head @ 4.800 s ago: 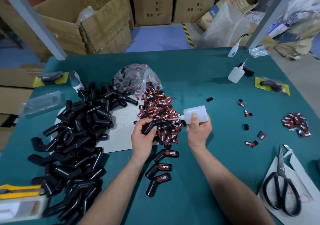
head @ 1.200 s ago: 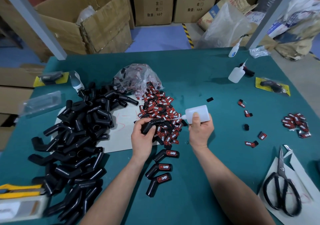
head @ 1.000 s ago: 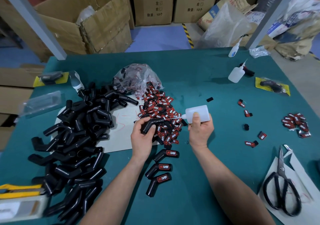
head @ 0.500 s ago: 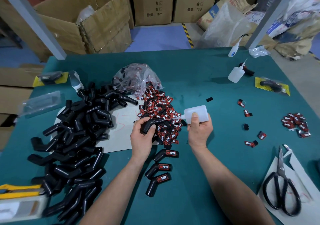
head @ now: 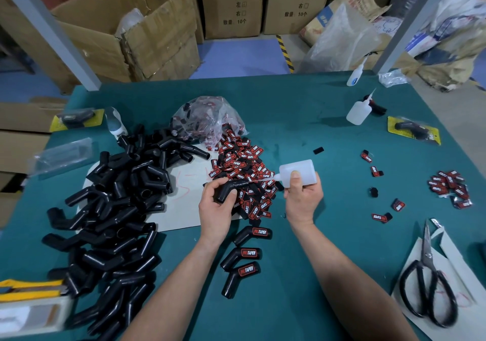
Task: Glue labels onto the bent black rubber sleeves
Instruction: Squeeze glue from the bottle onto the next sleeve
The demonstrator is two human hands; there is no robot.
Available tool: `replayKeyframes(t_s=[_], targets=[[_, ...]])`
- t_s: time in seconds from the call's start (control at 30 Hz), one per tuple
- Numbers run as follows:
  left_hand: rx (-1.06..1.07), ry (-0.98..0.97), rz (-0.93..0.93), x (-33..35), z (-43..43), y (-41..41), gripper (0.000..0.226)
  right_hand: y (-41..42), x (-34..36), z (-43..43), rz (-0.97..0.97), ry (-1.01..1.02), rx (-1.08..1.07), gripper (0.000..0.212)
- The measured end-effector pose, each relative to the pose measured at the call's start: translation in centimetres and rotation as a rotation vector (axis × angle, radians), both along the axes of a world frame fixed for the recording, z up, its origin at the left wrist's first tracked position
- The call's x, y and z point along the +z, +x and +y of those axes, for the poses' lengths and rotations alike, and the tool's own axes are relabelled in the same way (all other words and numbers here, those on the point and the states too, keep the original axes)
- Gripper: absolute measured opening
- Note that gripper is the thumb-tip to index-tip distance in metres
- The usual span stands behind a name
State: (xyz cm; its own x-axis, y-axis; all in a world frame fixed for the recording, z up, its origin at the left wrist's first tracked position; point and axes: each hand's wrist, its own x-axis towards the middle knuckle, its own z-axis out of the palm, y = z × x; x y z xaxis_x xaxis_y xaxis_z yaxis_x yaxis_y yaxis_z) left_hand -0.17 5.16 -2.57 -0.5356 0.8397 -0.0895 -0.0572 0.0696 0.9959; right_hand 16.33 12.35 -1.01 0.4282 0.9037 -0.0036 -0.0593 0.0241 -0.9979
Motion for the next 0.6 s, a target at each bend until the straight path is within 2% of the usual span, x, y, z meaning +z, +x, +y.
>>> replayKeyframes(t_s=[0.6], targets=[[0.0, 0.015, 0.013, -0.15, 0.08, -0.05, 0.043, 0.18, 0.0, 0.09, -0.017, 0.017, -0.011, 0.03]])
